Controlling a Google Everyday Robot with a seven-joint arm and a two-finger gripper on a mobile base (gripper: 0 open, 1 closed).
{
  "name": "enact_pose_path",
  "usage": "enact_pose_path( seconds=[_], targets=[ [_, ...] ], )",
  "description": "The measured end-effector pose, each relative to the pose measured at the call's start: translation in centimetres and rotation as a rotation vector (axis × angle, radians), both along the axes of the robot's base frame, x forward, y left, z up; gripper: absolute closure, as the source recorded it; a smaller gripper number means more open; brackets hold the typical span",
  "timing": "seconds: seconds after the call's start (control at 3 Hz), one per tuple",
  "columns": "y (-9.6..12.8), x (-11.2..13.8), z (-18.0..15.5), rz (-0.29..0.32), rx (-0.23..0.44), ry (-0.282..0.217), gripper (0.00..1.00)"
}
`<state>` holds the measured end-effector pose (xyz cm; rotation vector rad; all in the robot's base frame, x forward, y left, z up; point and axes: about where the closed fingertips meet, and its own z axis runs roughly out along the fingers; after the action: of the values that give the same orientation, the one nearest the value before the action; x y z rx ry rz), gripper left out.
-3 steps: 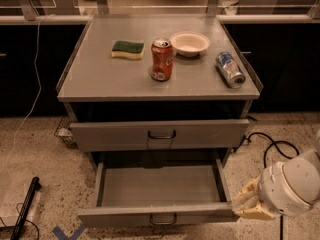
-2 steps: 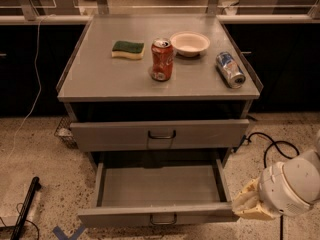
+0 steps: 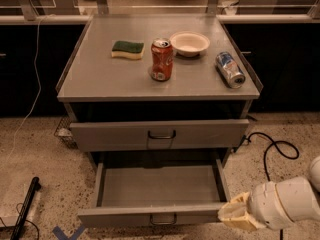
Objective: Close middle drawer
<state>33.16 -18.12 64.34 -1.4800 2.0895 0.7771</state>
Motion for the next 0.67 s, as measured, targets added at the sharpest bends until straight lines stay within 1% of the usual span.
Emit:
enact_pose_path(
  seconds=[0.33, 0.67],
  targets=[
    [1.3, 0.3, -3.4, -0.032, 0.091, 0.041, 1.00],
    [2.3, 0.4, -6.1, -0.039, 0.099, 0.079, 1.00]
  ],
)
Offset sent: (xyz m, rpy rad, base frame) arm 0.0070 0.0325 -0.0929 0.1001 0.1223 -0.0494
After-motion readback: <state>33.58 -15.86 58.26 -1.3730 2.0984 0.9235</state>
